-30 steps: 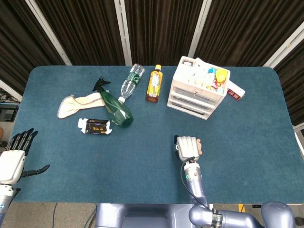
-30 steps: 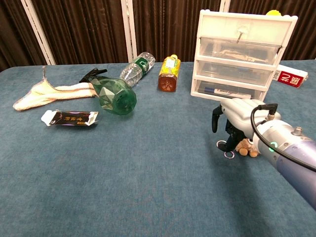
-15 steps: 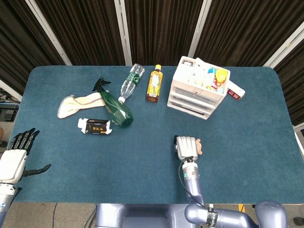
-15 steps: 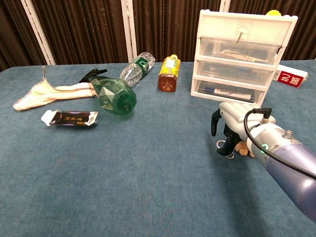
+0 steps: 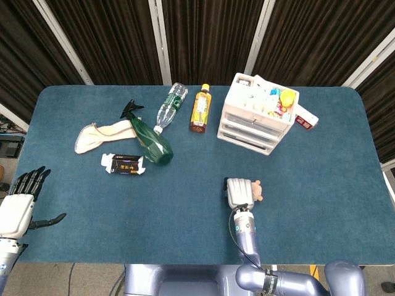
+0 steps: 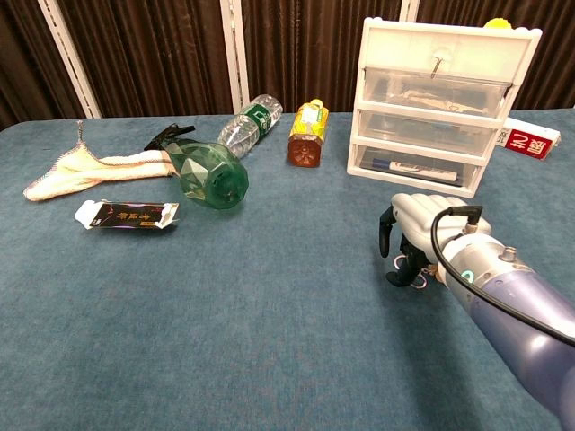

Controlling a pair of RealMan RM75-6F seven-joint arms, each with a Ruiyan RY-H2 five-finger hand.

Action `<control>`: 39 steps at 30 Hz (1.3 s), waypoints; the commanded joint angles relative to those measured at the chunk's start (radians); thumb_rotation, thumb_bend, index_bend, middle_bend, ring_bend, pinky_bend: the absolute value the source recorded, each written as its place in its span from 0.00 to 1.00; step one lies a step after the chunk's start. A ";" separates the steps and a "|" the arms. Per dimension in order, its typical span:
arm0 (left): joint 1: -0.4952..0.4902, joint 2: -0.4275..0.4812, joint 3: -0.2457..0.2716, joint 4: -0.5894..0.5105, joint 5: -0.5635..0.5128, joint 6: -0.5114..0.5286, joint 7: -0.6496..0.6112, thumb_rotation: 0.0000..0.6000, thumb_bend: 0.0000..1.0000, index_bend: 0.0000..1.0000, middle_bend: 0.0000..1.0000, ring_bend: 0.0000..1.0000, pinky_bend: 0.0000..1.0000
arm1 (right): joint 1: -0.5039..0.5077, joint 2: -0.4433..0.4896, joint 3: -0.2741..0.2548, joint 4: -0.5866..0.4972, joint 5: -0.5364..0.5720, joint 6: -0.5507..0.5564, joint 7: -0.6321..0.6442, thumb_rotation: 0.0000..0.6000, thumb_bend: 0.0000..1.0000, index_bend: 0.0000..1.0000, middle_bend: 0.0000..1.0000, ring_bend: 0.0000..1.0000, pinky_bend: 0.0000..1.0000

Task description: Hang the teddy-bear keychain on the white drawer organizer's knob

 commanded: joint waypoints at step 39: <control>0.001 0.004 0.000 -0.005 -0.003 0.003 -0.006 0.81 0.07 0.00 0.00 0.00 0.00 | 0.011 -0.010 0.018 0.013 0.047 0.026 -0.036 1.00 0.28 0.49 1.00 1.00 0.93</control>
